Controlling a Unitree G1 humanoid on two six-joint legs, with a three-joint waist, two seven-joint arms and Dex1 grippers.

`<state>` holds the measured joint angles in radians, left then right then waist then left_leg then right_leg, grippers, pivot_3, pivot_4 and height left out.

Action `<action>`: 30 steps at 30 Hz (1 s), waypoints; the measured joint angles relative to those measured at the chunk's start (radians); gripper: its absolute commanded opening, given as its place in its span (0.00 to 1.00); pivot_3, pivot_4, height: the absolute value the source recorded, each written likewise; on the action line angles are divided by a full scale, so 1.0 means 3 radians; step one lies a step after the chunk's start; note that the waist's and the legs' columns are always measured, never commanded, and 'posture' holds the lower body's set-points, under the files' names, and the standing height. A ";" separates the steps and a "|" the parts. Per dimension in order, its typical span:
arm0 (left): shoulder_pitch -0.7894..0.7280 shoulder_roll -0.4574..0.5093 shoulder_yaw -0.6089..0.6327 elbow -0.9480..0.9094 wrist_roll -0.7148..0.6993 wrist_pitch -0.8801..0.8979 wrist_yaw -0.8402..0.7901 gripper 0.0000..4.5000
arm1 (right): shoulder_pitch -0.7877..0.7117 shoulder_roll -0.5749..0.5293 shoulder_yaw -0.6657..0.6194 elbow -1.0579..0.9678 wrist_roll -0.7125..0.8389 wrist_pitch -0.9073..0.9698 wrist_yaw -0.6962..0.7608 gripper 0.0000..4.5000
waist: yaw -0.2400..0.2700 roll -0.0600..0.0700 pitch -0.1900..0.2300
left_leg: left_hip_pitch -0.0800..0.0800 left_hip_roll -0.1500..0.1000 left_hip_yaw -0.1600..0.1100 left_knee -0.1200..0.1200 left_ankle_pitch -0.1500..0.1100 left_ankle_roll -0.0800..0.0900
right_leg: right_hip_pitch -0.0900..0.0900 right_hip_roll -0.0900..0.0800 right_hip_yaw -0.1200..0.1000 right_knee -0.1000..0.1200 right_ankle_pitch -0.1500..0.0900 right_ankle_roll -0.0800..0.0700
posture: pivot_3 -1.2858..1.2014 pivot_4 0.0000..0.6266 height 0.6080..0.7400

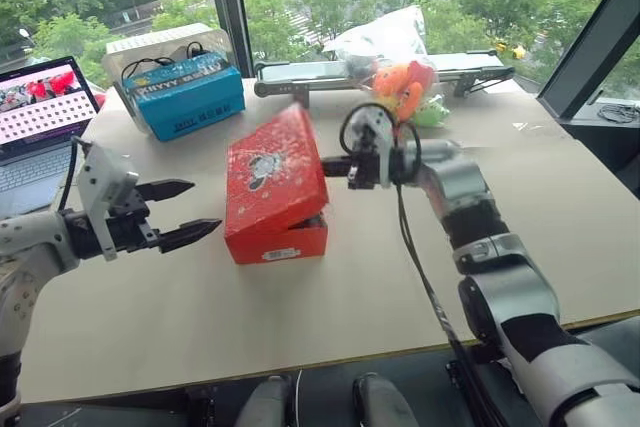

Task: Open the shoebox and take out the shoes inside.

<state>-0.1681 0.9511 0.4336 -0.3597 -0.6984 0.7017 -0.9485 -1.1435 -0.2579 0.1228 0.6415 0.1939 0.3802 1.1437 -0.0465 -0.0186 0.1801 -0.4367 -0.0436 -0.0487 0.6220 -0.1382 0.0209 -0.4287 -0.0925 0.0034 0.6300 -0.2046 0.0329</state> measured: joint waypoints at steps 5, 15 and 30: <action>0.0124 0.0039 0.0247 -0.0070 -0.0110 0.0151 0.0029 1.00 | -0.0249 0.0212 0.0035 0.0152 0.0017 -0.0007 0.0024 0.01 | 0.0000 0.0001 0.0000 | 0.0000 0.0004 0.0005 0.0000 -0.0002 -0.0004 | -0.0005 0.0003 0.0004 0.0001 0.0003 -0.0006 | 0.52 0.24 1.00; 0.0820 0.0415 0.1661 -0.0369 -0.0327 0.0748 -0.0248 1.00 | -0.1065 0.0899 0.0045 0.1231 -0.0051 -0.0567 -0.0021 0.01 | -0.0075 -0.0001 0.0000 | 0.0004 0.0019 0.0024 -0.0046 0.0007 -0.0024 | -0.0033 0.0014 0.0016 0.0004 0.0004 -0.0025 | 0.52 0.24 1.00; 0.1332 0.0547 0.2330 -0.0525 -0.0530 0.1170 -0.0605 1.00 | -0.1195 0.1337 -0.0061 0.1985 -0.0230 -0.0941 -0.0402 0.01 | -0.0092 -0.0004 0.0000 | 0.0010 0.0026 0.0027 -0.0054 0.0006 -0.0031 | -0.0037 0.0021 0.0017 0.0003 0.0002 -0.0038 | 0.52 0.24 1.00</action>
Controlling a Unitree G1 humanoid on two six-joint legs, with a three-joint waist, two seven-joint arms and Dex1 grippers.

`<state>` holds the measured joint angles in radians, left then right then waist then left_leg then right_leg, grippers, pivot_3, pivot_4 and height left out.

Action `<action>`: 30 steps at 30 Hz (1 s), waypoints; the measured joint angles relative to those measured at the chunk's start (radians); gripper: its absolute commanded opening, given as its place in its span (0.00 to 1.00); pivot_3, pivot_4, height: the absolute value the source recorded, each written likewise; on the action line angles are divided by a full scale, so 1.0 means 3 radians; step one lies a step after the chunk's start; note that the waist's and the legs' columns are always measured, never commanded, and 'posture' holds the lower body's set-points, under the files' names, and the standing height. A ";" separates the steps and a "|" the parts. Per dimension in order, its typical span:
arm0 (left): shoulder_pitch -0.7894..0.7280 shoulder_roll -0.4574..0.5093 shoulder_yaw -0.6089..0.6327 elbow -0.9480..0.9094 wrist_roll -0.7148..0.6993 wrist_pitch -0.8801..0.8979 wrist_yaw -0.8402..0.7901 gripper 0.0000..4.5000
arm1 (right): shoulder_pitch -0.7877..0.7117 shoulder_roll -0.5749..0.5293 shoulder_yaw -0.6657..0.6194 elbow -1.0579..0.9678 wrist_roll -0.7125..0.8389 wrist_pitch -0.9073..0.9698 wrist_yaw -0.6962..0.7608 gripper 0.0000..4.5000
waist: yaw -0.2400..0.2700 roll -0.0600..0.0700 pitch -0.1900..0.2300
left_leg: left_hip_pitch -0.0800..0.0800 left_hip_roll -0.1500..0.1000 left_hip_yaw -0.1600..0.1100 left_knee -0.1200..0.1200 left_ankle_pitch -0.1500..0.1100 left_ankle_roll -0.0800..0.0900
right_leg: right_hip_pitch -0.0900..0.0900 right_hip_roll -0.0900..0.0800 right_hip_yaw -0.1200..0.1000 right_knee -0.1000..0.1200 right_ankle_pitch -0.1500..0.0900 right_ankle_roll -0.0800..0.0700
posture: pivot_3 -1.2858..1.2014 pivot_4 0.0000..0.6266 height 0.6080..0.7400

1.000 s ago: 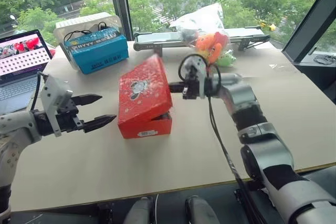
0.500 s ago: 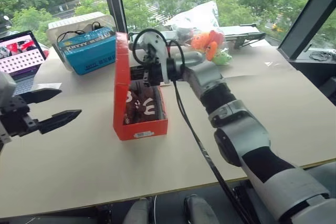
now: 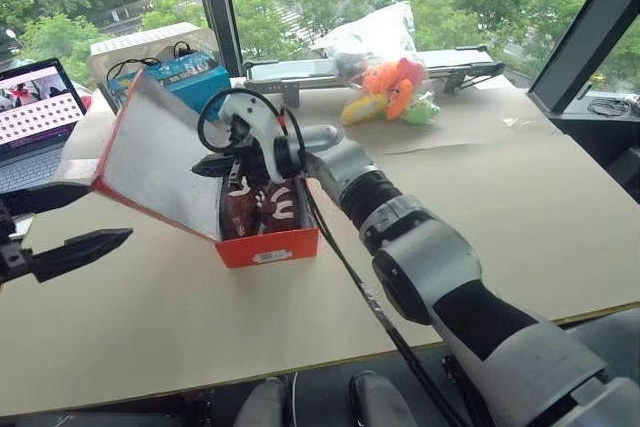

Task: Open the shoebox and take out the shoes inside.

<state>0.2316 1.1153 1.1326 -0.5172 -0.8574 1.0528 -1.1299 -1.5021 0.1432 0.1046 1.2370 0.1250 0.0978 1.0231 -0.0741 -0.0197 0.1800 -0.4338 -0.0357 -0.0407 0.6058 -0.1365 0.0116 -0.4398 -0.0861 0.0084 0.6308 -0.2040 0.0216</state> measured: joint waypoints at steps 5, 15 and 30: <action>0.0187 0.0036 0.0238 0.0060 0.0107 -0.0003 -0.0165 1.00 | 0.0000 -0.0002 -0.0015 0.0036 -0.0023 -0.0003 -0.0004 0.01 | 0.0000 -0.0001 -0.0001 | 0.0002 0.0012 0.0001 0.0001 -0.0001 -0.0003 | 0.0001 0.0011 0.0000 0.0000 -0.0001 -0.0008 | 0.52 0.24 1.00; 0.0233 0.0051 0.0384 0.0283 0.0311 -0.0162 -0.0345 1.00 | 0.0197 -0.0061 -0.0034 -0.0152 -0.0080 0.0005 0.0093 0.01 | 0.0006 -0.0002 -0.0001 | 0.0010 0.0033 0.0009 0.0001 -0.0010 -0.0017 | 0.0004 0.0028 0.0006 -0.0002 -0.0001 -0.0018 | 0.52 0.24 1.00; -0.1276 -0.0689 -0.2160 0.0752 0.0648 -0.1259 0.0456 1.00 | 0.2528 -0.1461 -0.0564 -0.3987 0.0224 0.2243 -0.0857 0.01 | 0.0163 -0.0020 -0.0011 | 0.0015 0.0053 0.0049 0.0011 -0.0006 -0.0010 | 0.0005 0.0035 0.0026 0.0002 0.0011 -0.0028 | 0.52 0.24 1.00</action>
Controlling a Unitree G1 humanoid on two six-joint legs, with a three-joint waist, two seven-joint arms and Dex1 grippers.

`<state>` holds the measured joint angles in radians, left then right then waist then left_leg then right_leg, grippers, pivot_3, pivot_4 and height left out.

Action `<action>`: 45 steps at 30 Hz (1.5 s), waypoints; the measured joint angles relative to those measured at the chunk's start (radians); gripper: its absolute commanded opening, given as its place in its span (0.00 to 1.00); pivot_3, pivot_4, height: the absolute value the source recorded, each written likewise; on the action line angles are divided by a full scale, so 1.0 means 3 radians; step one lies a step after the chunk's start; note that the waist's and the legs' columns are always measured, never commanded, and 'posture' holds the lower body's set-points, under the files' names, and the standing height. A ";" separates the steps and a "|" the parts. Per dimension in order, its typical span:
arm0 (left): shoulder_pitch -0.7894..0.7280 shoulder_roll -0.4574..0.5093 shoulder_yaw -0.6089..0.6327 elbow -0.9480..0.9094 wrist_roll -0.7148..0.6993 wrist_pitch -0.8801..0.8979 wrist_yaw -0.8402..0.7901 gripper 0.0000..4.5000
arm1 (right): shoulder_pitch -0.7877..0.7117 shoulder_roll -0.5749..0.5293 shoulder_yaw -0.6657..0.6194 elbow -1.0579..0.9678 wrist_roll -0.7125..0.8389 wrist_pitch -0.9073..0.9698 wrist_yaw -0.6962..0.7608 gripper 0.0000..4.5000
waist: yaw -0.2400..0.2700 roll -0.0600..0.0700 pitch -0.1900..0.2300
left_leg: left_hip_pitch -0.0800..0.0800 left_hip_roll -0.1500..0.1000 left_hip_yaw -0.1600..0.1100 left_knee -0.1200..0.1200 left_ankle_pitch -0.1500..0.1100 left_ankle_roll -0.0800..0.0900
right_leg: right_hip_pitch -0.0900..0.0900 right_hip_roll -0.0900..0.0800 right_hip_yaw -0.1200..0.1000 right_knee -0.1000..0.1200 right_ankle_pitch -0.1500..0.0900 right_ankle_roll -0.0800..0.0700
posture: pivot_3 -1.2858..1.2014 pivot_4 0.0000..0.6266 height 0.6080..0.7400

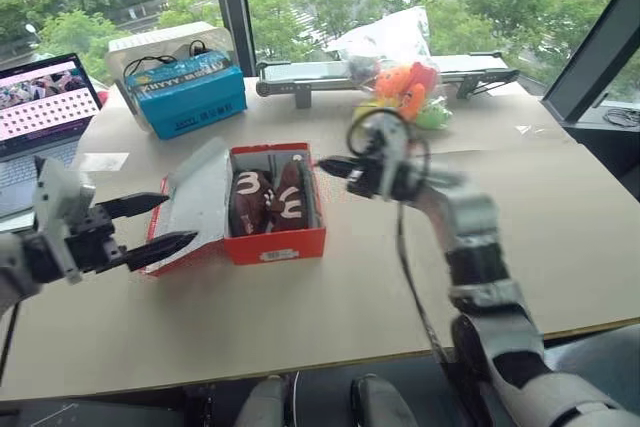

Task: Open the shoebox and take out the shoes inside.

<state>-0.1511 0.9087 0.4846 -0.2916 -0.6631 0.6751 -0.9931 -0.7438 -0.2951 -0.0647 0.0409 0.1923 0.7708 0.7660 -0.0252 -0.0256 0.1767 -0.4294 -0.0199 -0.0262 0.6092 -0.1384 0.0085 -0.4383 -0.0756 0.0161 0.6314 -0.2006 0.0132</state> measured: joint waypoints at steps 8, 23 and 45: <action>-0.0732 -0.0266 -0.0849 0.0923 0.0465 -0.0618 -0.0160 1.00 | 0.0254 0.0117 0.0296 -0.0931 -0.0040 0.0717 -0.0701 0.01 | -0.0072 -0.0002 -0.0001 | 0.0000 0.0006 0.0017 0.0003 0.0012 0.0021 | 0.0000 0.0013 0.0003 0.0000 0.0000 0.0002 | 0.52 0.24 1.00; -0.1071 -0.0305 -0.1044 0.1493 0.0664 -0.0974 -0.0388 1.00 | -0.0076 0.0660 0.0860 -0.1350 -0.0067 0.1453 -0.1496 0.91 | -0.0059 -0.0010 -0.0006 | -0.0006 0.0002 0.0006 0.0010 0.0011 0.0022 | 0.0001 0.0004 0.0000 -0.0003 0.0004 0.0009 | 0.52 0.24 1.00; -0.0749 -0.0295 -0.0933 0.1006 0.0616 -0.0726 -0.0244 1.00 | -0.0445 0.0797 0.1261 0.0029 -0.0127 0.0665 -0.1299 0.91 | -0.0059 -0.0020 -0.0011 | -0.0005 0.0001 0.0006 0.0010 0.0011 0.0023 | 0.0001 0.0002 -0.0001 -0.0004 0.0008 0.0013 | 0.52 0.24 1.00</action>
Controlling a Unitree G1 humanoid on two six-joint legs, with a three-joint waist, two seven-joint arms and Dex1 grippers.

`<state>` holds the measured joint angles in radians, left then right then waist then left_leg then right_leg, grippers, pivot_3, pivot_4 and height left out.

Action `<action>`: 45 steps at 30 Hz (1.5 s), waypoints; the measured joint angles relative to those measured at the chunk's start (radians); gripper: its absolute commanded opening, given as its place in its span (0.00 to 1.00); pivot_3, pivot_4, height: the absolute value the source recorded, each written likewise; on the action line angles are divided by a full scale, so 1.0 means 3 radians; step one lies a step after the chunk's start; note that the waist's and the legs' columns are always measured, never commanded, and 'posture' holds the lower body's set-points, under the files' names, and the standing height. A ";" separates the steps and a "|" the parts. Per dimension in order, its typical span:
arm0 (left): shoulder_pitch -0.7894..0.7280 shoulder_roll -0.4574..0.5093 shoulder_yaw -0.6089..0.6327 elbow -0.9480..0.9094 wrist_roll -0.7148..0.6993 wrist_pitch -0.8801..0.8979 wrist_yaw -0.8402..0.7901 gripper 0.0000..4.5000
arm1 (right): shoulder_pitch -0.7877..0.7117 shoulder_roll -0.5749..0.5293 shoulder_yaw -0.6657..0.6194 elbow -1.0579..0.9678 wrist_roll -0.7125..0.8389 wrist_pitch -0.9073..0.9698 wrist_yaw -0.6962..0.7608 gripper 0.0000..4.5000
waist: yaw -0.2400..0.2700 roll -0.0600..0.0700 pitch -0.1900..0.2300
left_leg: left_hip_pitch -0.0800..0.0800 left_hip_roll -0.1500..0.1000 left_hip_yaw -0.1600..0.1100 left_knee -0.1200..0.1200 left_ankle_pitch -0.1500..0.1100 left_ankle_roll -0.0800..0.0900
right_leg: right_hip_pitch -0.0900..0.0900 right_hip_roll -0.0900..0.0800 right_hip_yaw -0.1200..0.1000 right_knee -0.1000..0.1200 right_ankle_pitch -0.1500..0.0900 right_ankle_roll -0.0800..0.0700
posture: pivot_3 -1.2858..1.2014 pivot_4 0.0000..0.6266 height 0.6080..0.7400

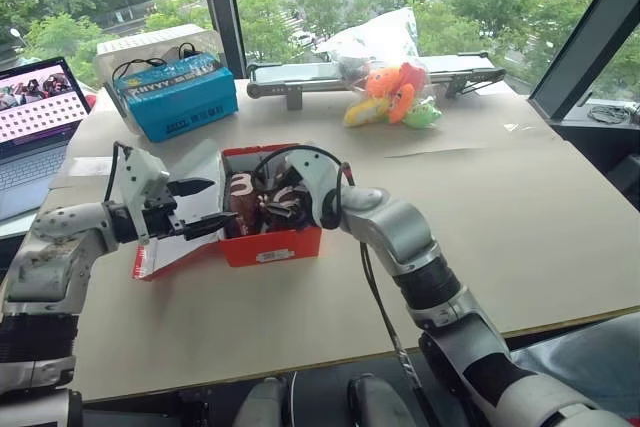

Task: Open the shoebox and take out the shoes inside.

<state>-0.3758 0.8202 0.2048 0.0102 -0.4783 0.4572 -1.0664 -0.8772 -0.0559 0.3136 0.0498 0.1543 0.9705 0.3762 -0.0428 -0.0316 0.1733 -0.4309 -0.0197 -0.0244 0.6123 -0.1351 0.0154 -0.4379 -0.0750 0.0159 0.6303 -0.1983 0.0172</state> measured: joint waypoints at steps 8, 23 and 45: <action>0.0113 -0.0007 -0.0051 -0.0073 0.0019 -0.0013 -0.0022 1.00 | 0.0052 0.0116 0.0001 0.0193 -0.0053 -0.0196 -0.0034 0.91 | 0.0001 -0.0009 -0.0006 | 0.0005 0.0000 0.0000 -0.0001 0.0000 0.0000 | 0.0004 -0.0001 0.0000 -0.0001 0.0000 0.0000 | 0.52 0.24 1.00; 0.0183 0.0070 -0.0077 -0.0111 0.0016 -0.0076 -0.0165 1.00 | -0.0051 -0.0073 -0.0134 0.0086 -0.0148 0.0150 -0.0192 0.91 | 0.0018 -0.0017 -0.0011 | 0.0015 0.0003 0.0000 -0.0008 -0.0001 -0.0001 | 0.0015 -0.0007 -0.0005 -0.0009 -0.0004 -0.0004 | 0.52 0.24 1.00; 0.0216 0.0180 0.0109 -0.0213 0.0010 -0.0126 -0.0135 1.00 | -0.0183 0.0272 -0.0169 0.0820 -0.0219 -0.0222 -0.0212 0.91 | -0.0002 -0.0019 -0.0013 | 0.0028 0.0005 0.0000 -0.0011 -0.0001 -0.0001 | 0.0026 -0.0004 -0.0006 -0.0010 -0.0008 -0.0002 | 0.52 0.24 1.00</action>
<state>-0.3111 0.8742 0.2375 -0.0536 -0.4754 0.4194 -1.1069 -0.9320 0.0257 0.2628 0.2956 0.0885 0.9038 0.3127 -0.0433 -0.0372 0.1695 -0.4226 -0.0181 -0.0243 0.6090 -0.1354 0.0152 -0.4300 -0.0763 0.0142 0.6274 -0.2008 0.0166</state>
